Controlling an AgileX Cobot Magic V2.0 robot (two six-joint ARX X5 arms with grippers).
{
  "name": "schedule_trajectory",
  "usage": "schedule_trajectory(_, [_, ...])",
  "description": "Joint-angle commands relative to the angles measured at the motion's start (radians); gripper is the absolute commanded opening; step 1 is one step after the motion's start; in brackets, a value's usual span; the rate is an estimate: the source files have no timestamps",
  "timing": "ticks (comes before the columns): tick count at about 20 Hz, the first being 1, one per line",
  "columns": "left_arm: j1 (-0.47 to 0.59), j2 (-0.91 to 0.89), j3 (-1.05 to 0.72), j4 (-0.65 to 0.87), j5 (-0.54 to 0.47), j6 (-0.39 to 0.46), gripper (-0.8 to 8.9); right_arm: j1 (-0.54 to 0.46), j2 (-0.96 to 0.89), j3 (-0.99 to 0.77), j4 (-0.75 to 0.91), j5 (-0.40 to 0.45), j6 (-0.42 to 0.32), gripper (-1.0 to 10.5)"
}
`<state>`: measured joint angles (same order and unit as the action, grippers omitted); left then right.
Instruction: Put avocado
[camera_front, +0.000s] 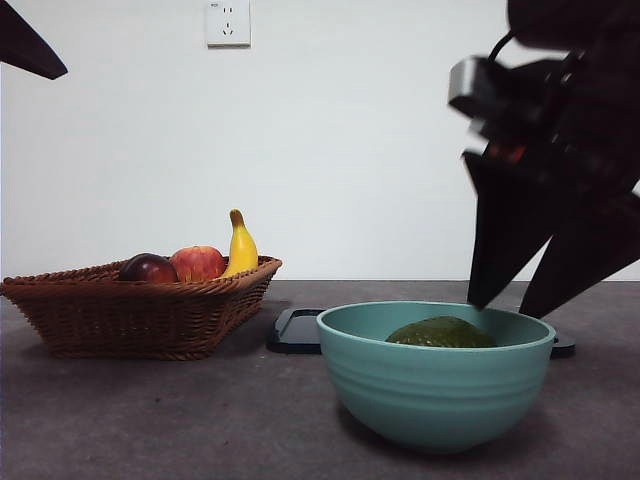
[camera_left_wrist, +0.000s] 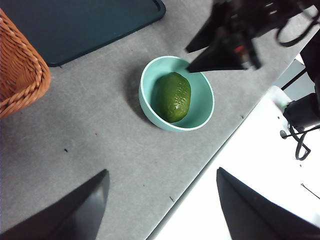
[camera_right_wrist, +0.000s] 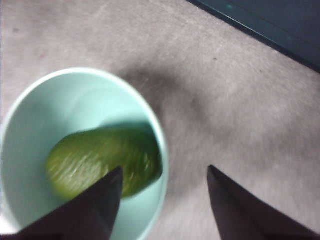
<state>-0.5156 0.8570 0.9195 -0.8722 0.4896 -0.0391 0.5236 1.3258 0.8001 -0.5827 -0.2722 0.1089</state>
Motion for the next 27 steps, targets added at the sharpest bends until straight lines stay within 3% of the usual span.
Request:
schedule_trajectory(1, [-0.008,0.005,0.01,0.005,0.005,0.013,3.41,0.014,0.05,0.005,0.038,0.016,0.008,1.9])
schedule_trajectory(8, [-0.008,0.005,0.01,0.005,0.005,0.013,3.41,0.041,0.118,0.005,0.09,0.013,0.007,0.1])
schedule_trajectory(18, [-0.008,0.005,0.01,0.013,0.005,0.013,3.41,0.047,0.085,0.129,0.08,0.015,0.02,0.1])
schedule_trajectory(23, [-0.008,0.005,0.01,0.013,0.005,0.014,3.41,-0.033,0.131,0.291,0.035,0.017,0.008,0.1])
schedule_trajectory(27, [-0.008,0.005,0.01,0.012,0.005,0.013,3.42,-0.116,0.271,0.455,-0.006,0.016,-0.027,0.1])
